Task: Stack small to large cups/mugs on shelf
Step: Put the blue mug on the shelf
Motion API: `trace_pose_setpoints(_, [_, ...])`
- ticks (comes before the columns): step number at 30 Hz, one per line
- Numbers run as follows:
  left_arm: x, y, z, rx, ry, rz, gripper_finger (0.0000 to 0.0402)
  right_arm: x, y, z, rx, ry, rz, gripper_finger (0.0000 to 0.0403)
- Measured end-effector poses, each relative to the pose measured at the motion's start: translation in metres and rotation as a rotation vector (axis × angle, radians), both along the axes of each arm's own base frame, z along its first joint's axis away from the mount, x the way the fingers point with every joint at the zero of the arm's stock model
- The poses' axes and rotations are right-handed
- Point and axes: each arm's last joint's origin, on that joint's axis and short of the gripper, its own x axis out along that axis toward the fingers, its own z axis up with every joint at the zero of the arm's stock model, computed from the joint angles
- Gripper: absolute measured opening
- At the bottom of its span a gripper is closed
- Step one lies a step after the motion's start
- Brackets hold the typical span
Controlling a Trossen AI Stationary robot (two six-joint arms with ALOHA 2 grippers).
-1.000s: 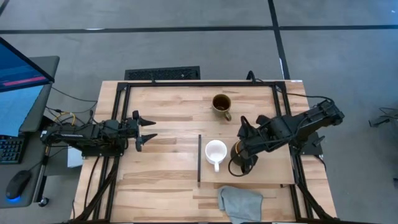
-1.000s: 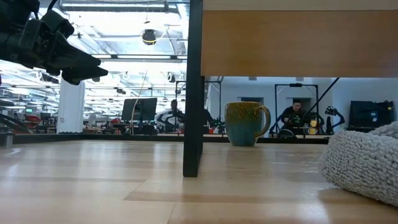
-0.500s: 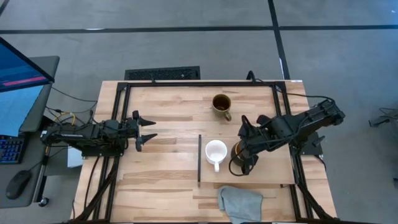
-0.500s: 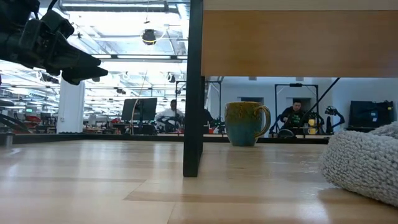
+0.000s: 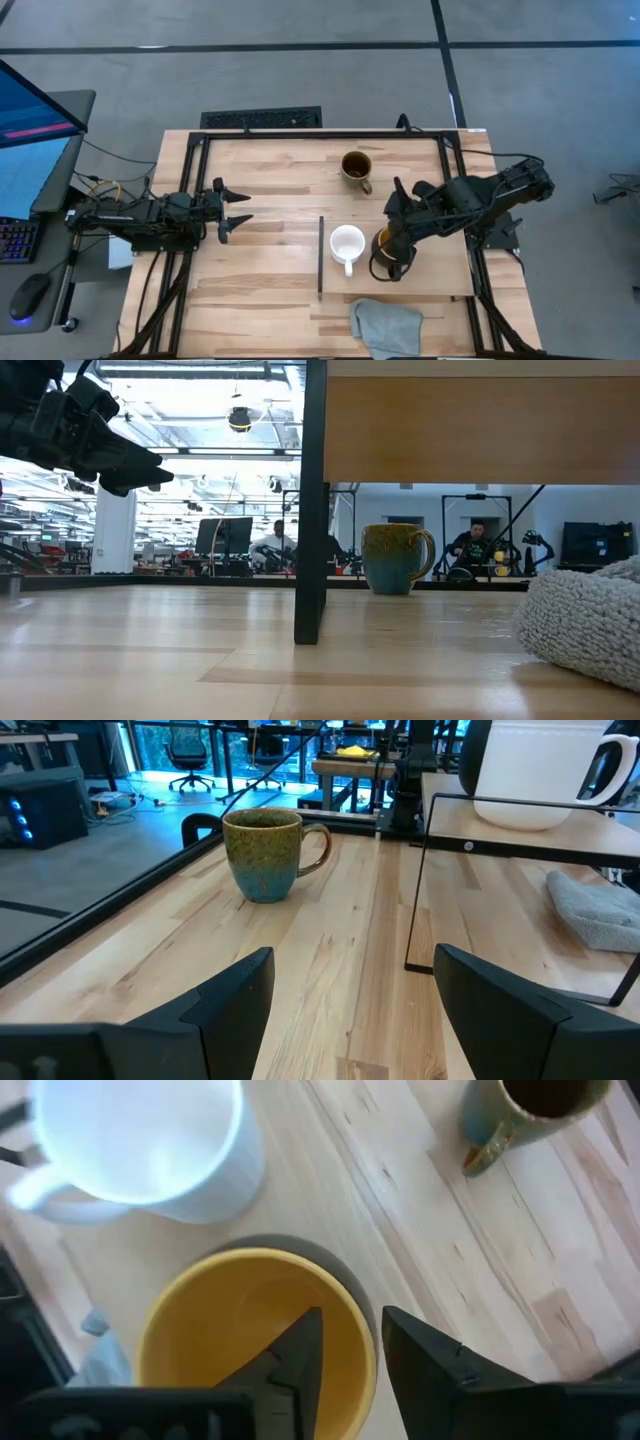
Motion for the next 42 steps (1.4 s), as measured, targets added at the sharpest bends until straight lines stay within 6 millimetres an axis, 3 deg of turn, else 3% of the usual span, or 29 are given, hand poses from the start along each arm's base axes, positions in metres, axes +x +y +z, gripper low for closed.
trace_pose_setpoints(8, [0.000,0.000,0.000,0.000,0.000,0.000,0.0266,0.002,-0.010,0.012,-0.015,-0.039,0.024,0.0127])
trace_pose_setpoints(15, [0.000,0.000,0.000,0.000,0.000,0.000,0.0266,0.001,-0.045,0.021,-0.098,-0.048,0.062,0.0127])
trace_pose_setpoints(29, [0.000,0.000,0.000,0.000,0.000,0.000,0.0266,-0.018,-0.149,0.041,-0.244,-0.095,-0.040,0.0127])
trace_pose_setpoints(38, [0.000,0.000,0.000,-0.035,-0.008,0.004,0.0266,-0.023,-0.233,0.035,-0.230,-0.130,-0.054,0.0127])
trace_pose_setpoints(42, [0.000,0.000,0.000,-0.079,-0.017,0.010,0.0266,-0.029,-0.266,0.027,-0.138,-0.184,-0.042,0.0127])
